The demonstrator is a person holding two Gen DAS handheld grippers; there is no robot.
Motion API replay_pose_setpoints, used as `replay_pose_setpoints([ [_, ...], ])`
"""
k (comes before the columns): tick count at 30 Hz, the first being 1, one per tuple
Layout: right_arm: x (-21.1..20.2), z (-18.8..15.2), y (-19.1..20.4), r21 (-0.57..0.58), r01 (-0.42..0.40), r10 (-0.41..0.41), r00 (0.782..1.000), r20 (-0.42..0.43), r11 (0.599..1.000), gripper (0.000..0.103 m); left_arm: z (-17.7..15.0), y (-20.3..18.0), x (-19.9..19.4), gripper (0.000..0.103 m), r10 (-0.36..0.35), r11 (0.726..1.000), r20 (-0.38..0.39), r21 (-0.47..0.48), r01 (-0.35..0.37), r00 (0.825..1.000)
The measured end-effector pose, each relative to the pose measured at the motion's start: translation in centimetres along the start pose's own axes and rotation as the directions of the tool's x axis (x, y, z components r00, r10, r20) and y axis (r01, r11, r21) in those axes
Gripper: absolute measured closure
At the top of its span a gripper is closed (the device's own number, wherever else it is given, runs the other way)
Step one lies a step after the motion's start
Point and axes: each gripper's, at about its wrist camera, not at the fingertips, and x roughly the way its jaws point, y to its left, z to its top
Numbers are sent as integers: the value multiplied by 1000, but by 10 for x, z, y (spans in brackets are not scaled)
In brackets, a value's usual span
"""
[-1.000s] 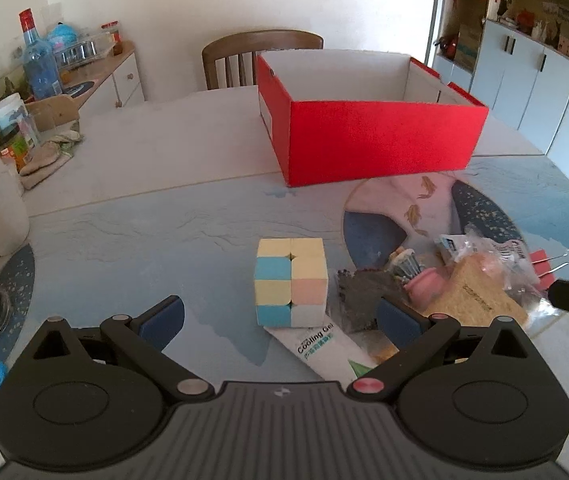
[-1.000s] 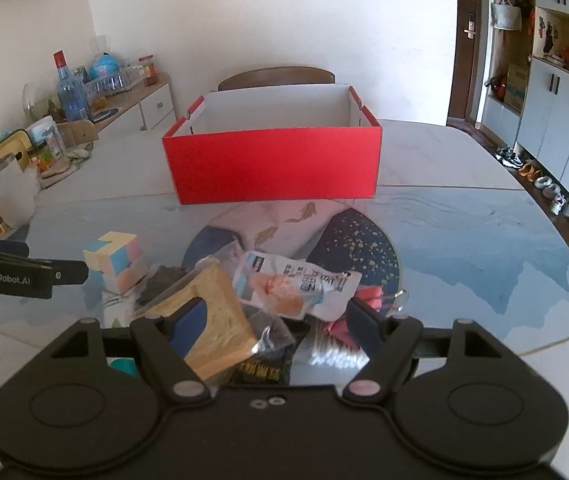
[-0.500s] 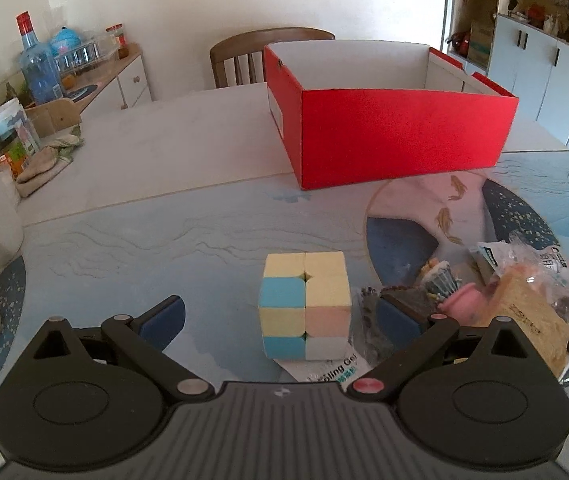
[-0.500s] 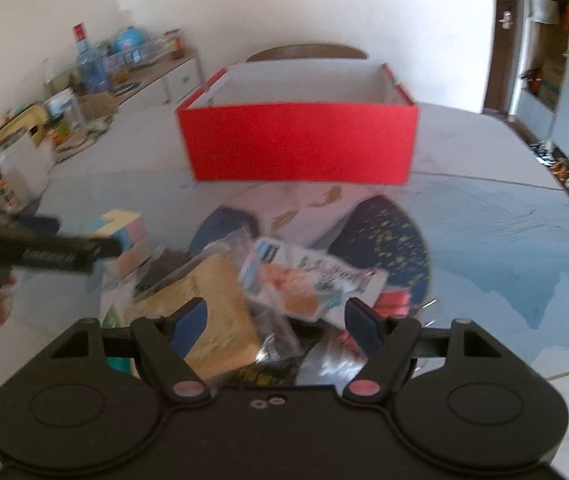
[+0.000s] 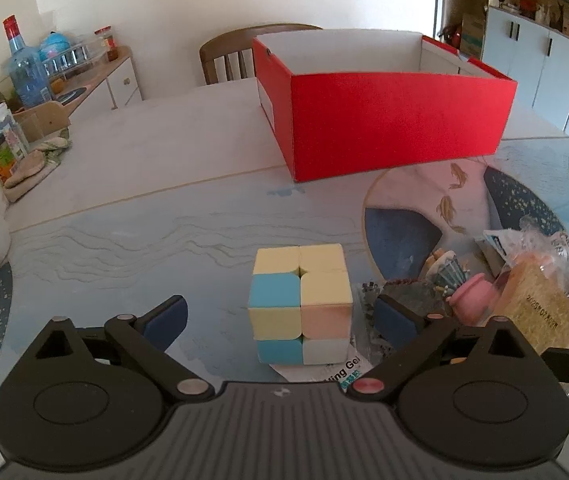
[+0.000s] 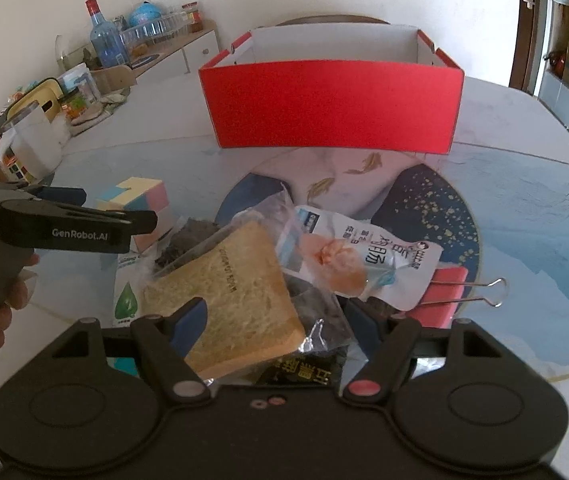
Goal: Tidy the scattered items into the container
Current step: 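Close the left gripper on the cube while the right gripper grasps the bread bag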
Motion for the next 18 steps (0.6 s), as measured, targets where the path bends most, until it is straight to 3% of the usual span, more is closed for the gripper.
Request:
replay_pose_setpoints([
  [7,0,-1,4,-32,7,-7,1000,-6,999,0,-2,0,5,18,4,1000,-5,9,-4,1000],
  [12,-8,1,10,-72,11,-10,1000,16,997,0,-3,-3,7,39,0,1000,-14,22,0,1000],
  [16,-13,4,13,-84,11,-9,1000,26,996,0,-4,-4,6,41,6,1000,-14,27,-5,1000],
  [18,-15,5,14,-83,11,-9,1000,29,996,0,-3,-5,6,48,5,1000,-12,30,-5,1000],
])
